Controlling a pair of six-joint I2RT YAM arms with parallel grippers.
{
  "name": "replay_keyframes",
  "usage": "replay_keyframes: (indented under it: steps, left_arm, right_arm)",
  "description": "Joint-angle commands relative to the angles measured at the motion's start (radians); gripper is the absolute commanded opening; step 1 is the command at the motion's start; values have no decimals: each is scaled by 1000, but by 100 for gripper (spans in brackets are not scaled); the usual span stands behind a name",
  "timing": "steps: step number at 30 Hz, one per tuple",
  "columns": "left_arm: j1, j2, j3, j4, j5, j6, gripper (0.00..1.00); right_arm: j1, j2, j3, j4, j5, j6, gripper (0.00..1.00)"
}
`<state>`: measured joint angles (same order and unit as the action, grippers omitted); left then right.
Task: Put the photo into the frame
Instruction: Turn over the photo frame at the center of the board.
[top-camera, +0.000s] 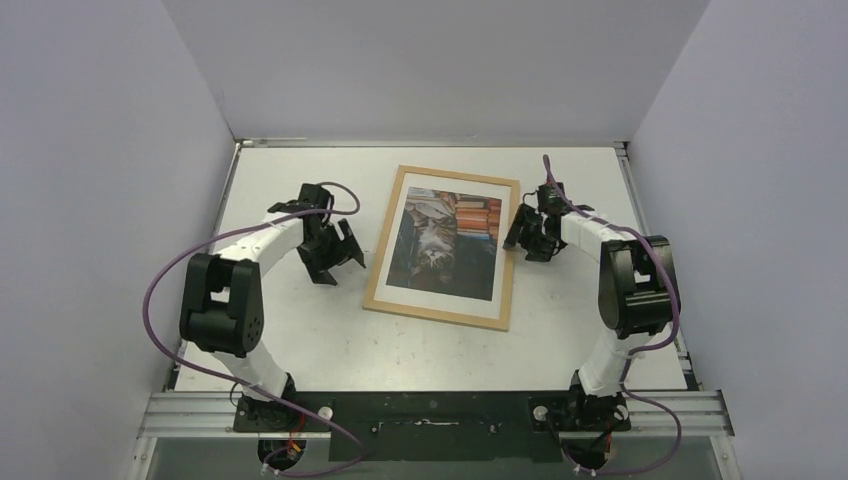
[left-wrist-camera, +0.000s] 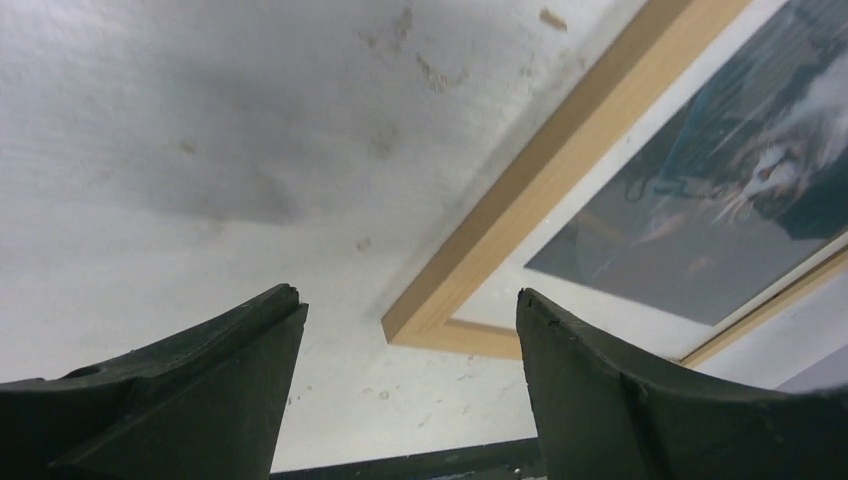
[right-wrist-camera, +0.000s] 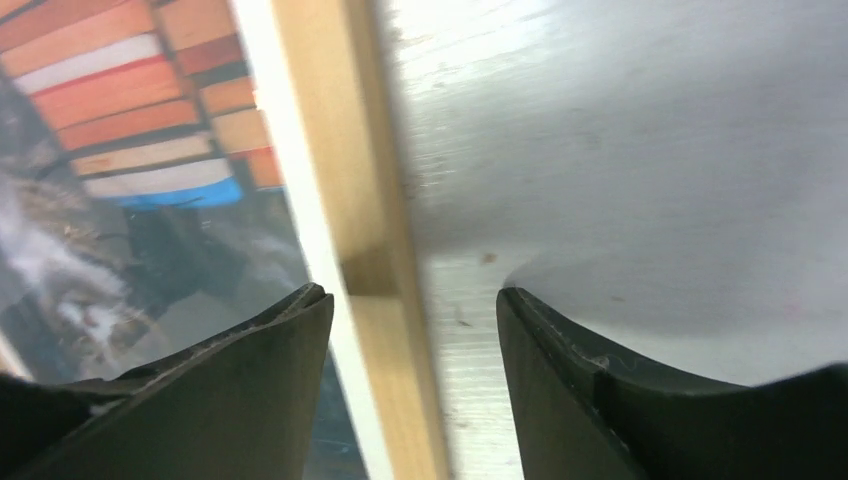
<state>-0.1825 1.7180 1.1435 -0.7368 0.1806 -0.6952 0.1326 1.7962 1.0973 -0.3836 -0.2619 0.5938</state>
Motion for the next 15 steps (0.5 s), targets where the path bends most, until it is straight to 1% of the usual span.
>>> replay_keyframes:
  steps: [1,4,8,10,13,15]
  left_arm:
    - [-47,-112,-35,-83,-44,3,74]
    - [-74,-171,-77,-77,-43,-1,69]
    - [-137,-228,-137,-89,-49,10,62]
    - [-185,-243,-160,-89,-43,22,59]
    - [-268,-246,-176,-92,-53,40,55]
    - [-309,-239,-185,-92,-60,43,53]
  right_arm:
    - [-5,-15,97,-125,241,-52,64]
    - [-4,31,188,-90,280,-50,68]
    - [-1,140,348,5,307,-33,68]
    - [-2,209,432,45,288,-25,68]
    - [-4,327,584,30,270,-25,65]
    - [-8,404,676,28,230,-26,63]
